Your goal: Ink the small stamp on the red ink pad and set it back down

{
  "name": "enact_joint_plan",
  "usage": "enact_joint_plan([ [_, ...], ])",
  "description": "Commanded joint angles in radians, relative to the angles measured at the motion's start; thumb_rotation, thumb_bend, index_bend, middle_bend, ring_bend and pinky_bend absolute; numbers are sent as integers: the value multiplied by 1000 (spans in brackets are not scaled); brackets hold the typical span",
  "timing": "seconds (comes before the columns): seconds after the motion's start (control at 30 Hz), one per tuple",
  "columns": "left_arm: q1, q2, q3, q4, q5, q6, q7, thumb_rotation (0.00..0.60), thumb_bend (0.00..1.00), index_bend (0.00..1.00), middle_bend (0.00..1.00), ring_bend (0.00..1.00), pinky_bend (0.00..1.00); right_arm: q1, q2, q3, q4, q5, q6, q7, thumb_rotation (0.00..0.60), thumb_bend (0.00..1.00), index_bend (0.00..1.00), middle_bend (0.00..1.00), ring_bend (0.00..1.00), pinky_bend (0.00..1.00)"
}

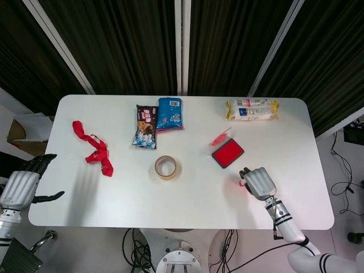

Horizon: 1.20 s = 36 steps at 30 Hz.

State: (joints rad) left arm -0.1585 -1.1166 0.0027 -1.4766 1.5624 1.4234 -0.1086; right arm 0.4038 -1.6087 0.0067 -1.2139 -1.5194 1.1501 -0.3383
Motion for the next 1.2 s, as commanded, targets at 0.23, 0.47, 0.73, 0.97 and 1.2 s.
enact_joint_plan([
  [0.23, -1, 0, 0, 3, -1, -2, -3, 442, 55, 113, 132, 140, 248, -1, -15, -1, 22, -6, 14, -1, 600, 294, 554, 518, 855, 985],
  [0.47, -2, 0, 0, 4, 0, -2, -7, 442, 55, 113, 131, 140, 248, 0, -6, 9, 12, -7, 32, 12, 600, 301, 582, 537, 855, 984],
  [0.73, -7, 2, -1, 0, 2, -8, -13, 440, 55, 113, 131, 140, 248, 45, 75, 81, -107, 0, 43, 14, 600, 320, 599, 552, 855, 985],
  [0.97, -7, 4, 0, 0, 4, -6, -19, 442, 55, 113, 131, 140, 248, 166, 96, 183, -134, 147, -142, -87, 600, 360, 617, 560, 867, 985],
  [1.2, -8, 5, -2, 5, -4, -11, -21, 442, 55, 112, 131, 140, 248, 247, 25, 205, -57, 251, -253, -149, 600, 367, 621, 563, 868, 985],
])
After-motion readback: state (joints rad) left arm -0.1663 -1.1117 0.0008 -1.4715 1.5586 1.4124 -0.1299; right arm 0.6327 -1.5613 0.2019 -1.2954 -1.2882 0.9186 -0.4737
